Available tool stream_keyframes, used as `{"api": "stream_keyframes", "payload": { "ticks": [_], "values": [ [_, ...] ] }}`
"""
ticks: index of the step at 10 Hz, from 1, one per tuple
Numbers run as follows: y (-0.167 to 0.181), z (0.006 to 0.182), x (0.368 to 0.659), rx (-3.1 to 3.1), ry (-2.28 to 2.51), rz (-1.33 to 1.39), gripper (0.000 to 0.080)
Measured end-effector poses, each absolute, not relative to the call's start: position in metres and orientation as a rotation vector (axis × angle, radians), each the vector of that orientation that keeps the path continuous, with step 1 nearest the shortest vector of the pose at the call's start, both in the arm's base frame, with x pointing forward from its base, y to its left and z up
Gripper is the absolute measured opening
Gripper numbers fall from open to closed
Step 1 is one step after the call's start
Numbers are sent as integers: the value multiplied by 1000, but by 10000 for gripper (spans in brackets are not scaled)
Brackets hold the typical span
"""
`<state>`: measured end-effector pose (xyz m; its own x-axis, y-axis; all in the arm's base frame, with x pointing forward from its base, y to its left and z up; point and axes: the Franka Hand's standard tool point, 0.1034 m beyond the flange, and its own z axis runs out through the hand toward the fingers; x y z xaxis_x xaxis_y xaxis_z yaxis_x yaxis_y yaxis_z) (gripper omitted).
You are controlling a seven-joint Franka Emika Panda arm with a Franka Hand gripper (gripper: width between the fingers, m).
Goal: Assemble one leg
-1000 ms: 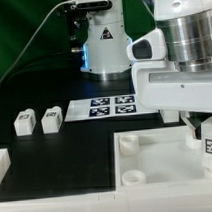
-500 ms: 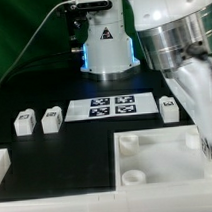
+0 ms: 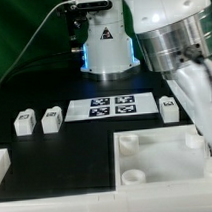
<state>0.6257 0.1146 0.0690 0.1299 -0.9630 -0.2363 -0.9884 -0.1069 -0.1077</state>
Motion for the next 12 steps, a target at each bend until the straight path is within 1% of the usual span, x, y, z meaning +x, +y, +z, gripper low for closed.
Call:
{"api": "stream_keyframes", "payload": {
  "ticks": [1, 2, 3, 4, 6, 8, 9, 10, 12],
  "values": [
    [116, 70, 627, -2279, 1781, 130, 621],
    [116, 71, 627, -2433, 1581, 91, 621],
    [115, 70, 626, -2490, 1487, 78, 643],
    [115, 70, 626, -2527, 1421, 69, 643],
    [112, 68, 625, -2806, 931, 24, 649],
    [113, 73, 629, -2965, 485, 13, 649],
    [117, 74, 628, -3004, 335, 13, 649],
    [116, 74, 628, -2998, 365, 13, 649],
    [116, 74, 628, -2998, 369, 13, 390]
  ]
}}
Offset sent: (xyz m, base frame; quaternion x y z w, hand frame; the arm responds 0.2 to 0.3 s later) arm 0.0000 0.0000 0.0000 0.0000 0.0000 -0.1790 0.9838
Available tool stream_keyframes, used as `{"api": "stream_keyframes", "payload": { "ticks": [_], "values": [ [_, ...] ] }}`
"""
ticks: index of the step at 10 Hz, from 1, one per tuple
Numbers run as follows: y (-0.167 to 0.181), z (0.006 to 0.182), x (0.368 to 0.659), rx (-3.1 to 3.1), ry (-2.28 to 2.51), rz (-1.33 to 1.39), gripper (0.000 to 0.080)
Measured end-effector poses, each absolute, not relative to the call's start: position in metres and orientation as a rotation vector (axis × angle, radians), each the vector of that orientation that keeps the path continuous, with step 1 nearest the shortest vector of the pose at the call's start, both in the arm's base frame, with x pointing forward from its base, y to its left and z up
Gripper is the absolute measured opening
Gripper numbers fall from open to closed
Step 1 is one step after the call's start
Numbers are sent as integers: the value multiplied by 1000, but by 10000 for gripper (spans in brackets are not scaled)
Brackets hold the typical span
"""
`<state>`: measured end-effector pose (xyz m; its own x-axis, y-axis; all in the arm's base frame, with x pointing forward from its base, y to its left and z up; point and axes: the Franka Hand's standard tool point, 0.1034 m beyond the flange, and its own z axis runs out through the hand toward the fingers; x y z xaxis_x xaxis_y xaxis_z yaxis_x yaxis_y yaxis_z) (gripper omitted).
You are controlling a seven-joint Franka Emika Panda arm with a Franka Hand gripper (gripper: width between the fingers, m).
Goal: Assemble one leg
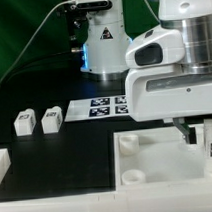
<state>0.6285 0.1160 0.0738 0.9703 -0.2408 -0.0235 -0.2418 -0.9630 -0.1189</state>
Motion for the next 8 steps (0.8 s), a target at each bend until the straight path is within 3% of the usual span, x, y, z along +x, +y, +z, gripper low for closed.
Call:
{"api": "stream_keyframes", "payload": {
  "ticks": [1, 2, 8],
  "values": [
    [116, 74, 629, -2972, 532, 24, 390],
    [116, 74, 628, -2933, 712, 37, 293],
    [114, 72, 630, -2240, 1960, 139, 293]
  ]
}}
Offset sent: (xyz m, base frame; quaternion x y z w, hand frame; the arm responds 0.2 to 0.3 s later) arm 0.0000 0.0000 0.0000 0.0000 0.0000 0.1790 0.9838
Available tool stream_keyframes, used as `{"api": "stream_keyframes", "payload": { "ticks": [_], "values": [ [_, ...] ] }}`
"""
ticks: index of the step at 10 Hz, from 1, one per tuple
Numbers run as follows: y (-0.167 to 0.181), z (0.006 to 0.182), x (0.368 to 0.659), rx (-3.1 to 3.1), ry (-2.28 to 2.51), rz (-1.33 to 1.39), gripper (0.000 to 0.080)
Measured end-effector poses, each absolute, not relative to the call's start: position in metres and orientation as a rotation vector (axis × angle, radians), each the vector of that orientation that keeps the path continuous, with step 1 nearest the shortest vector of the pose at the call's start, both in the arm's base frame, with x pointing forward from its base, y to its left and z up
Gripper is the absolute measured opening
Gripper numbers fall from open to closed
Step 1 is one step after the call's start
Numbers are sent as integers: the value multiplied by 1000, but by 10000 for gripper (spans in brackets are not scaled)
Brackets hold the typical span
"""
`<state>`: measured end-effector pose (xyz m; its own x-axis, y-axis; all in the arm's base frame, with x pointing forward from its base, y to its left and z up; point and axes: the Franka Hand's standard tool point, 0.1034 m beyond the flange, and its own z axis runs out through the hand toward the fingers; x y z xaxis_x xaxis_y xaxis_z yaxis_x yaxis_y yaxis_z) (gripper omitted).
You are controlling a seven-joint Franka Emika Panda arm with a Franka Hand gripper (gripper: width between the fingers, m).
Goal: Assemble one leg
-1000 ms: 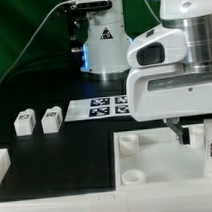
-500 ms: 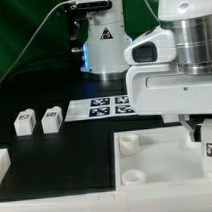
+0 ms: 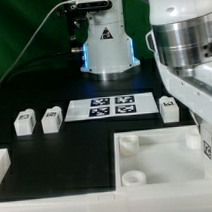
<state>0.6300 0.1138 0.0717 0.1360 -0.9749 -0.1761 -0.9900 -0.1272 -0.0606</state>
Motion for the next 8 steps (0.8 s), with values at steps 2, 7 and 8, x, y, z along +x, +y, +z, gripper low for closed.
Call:
{"api": "stream_keyframes", "payload": {
  "ticks": [2, 7, 8],
  "values": [
    [115, 71, 631, -1965, 2215, 179, 293],
    [123, 71, 630, -2335, 1826, 128, 606],
    [126, 73, 629, -2538, 1582, 114, 636]
  ]
}}
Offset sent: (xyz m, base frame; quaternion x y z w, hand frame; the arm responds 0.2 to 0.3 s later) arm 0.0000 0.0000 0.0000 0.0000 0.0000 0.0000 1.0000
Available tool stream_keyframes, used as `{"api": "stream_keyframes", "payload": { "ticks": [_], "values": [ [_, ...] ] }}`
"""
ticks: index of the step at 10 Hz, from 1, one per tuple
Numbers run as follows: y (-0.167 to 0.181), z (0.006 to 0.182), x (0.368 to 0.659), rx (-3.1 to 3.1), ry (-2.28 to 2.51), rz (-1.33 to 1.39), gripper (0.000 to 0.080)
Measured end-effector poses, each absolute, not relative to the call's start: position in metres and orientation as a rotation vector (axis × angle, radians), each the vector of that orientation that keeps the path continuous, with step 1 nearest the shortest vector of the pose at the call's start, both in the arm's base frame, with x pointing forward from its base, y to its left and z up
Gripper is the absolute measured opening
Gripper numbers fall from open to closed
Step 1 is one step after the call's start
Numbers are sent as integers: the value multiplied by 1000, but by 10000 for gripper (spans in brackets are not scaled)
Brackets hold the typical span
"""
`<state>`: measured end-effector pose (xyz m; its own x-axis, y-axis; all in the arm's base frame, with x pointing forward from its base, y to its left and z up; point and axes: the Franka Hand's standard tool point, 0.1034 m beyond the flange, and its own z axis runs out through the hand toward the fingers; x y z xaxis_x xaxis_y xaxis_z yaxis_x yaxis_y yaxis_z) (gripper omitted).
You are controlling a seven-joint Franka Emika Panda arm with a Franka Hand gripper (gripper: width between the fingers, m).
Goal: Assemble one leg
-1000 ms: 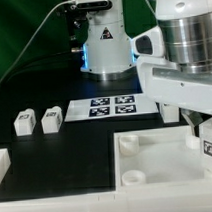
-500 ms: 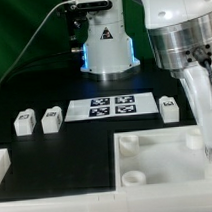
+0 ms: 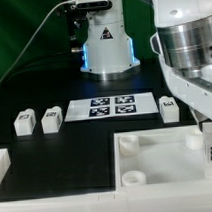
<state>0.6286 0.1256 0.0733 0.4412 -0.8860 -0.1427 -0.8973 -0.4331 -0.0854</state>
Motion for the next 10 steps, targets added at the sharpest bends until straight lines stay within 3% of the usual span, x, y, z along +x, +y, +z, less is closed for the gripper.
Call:
{"api": "stream_keyframes", "payload": {
  "ticks": [6, 8, 10],
  "values": [
    [114, 74, 631, -3034, 352, 7, 649],
    [114, 72, 633, -3031, 324, -29, 649],
    [114, 72, 633, -3029, 332, -29, 365]
  ]
}}
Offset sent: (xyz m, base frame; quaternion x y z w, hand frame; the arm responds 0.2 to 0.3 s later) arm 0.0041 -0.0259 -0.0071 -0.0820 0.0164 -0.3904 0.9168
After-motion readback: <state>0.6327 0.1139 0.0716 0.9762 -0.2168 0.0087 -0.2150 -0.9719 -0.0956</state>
